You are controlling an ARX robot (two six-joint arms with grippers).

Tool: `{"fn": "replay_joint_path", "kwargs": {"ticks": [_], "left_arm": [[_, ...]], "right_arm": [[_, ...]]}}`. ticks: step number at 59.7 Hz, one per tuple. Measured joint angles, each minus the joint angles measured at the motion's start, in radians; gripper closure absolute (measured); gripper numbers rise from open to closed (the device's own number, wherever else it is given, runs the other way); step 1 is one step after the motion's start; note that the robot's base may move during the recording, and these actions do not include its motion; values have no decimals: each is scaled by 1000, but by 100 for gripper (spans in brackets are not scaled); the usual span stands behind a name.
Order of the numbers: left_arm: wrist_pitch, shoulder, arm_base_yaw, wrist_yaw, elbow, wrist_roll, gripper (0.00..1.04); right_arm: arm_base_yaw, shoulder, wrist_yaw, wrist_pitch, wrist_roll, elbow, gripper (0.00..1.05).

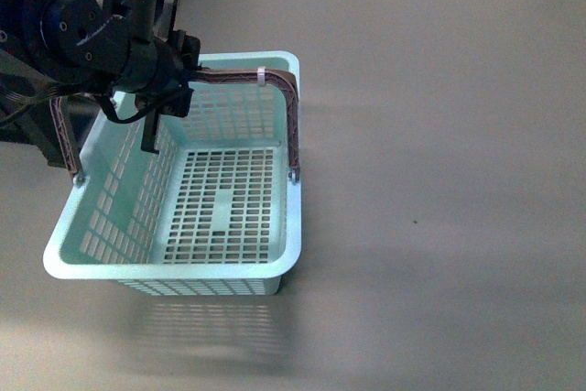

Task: Pick lemon and mango into basket

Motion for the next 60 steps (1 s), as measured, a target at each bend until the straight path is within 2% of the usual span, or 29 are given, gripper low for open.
{"fn": "replay_joint_path", "kwargs": {"ticks": [4, 7, 20, 39, 45, 60], "left_arm": [[-12, -18, 3, 5, -8, -33, 92], [-20, -49, 7, 27, -31, -37, 101], [-86, -234, 10, 32, -148, -15, 100], [-193, -712, 8, 40, -330, 70, 100], [-222, -914, 6, 38, -409, 60, 100], [-285, -1179, -23, -5, -476, -1, 100]], "right_arm": [[0, 0, 0, 0, 0, 0, 9], [0, 0, 0, 0, 0, 0, 9], [0, 0, 0, 0, 0, 0, 9], [0, 0, 0, 0, 0, 0, 9], [0, 0, 0, 0, 0, 0, 9], [0, 0, 0, 0, 0, 0, 9]]}}
